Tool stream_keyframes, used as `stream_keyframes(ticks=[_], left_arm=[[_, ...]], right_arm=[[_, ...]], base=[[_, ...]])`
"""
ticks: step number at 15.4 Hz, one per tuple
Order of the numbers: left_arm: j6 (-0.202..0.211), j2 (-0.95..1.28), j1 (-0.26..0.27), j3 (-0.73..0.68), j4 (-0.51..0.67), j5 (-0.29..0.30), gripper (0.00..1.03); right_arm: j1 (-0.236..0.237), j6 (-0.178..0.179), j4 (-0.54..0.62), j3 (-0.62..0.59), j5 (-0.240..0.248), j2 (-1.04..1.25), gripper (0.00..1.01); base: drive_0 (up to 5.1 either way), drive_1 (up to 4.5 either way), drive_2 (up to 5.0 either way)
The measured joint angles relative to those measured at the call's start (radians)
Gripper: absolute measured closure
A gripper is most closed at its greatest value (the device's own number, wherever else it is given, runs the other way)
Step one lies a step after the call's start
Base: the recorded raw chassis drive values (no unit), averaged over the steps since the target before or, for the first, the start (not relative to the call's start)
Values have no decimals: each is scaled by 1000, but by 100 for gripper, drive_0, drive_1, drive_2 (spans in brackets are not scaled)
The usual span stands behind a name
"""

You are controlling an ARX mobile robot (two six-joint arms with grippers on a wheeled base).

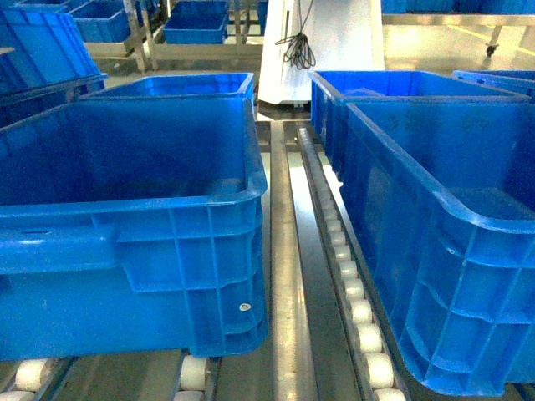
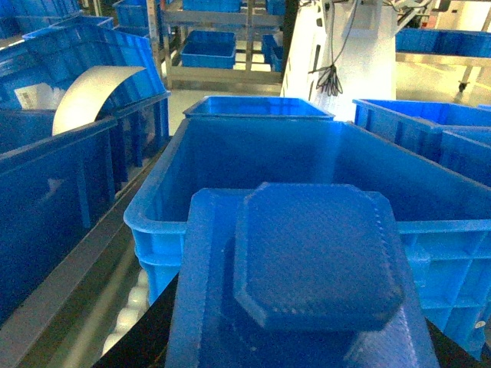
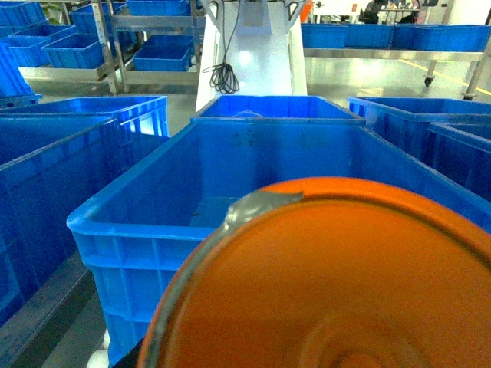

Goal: Sort blue parts and orange caps into right shelf containers

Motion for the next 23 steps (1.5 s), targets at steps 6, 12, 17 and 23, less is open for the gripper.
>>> stream_keyframes(ticks=[6,12,17,23], left_arm=[[0,0,0,0,0,0,61],[0,0,0,0,0,0,61],[-62,19,1,-3,246,146,61],[-25,965,-52,299,956,116,61]], right_arm=[[0,0,0,0,0,0,58],[0,0,0,0,0,0,58],[129,-132,227,-7,312,1,58],[-58,-68,793,258,4,877,58]], base=[[0,0,0],[0,0,0],[0,0,0],[0,0,0]])
